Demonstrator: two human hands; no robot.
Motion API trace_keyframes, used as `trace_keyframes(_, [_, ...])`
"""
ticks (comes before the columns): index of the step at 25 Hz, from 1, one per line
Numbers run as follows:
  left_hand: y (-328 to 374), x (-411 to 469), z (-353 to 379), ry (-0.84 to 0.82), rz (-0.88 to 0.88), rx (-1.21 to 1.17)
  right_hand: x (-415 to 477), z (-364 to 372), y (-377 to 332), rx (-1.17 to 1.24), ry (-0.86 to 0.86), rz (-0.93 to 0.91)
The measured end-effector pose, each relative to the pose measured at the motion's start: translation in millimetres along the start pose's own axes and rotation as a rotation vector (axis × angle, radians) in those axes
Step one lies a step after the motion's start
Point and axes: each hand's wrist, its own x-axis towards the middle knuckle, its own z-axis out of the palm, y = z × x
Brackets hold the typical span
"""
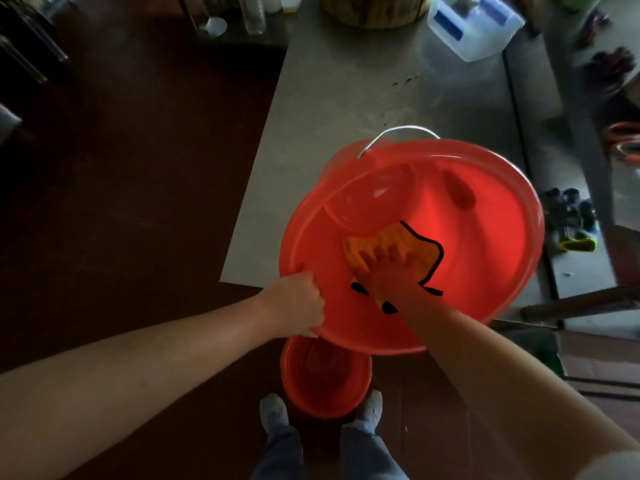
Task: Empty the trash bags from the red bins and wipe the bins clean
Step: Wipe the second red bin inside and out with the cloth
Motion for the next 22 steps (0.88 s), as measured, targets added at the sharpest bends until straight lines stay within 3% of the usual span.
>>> trace_keyframes(2, [-5, -1, 1, 0.063, -0.024, -0.039, -25, 0, 0, -0.04, -0.031, -0.009])
trace_keyframes(11, [-35, -17, -15, -0.033, -0.071, -0.116, -104, -35, 12, -0.295, -0.224, -0.071])
trace_keyframes(14, [-44, -22, -23, -0.053, -0.058, -0.14, -85, -49, 7, -0.321, -0.248, -0.08])
trace_keyframes(19, [-38, -13, -22, -0.054, -0.029, -0.14, -27, -40, 14, -0.287, -0.141, -0.082])
trace_keyframes(22, [-28, -8, -13, -0.024, -0.006, -0.13, 2, -29, 17, -0.164, -0.105, -0.076])
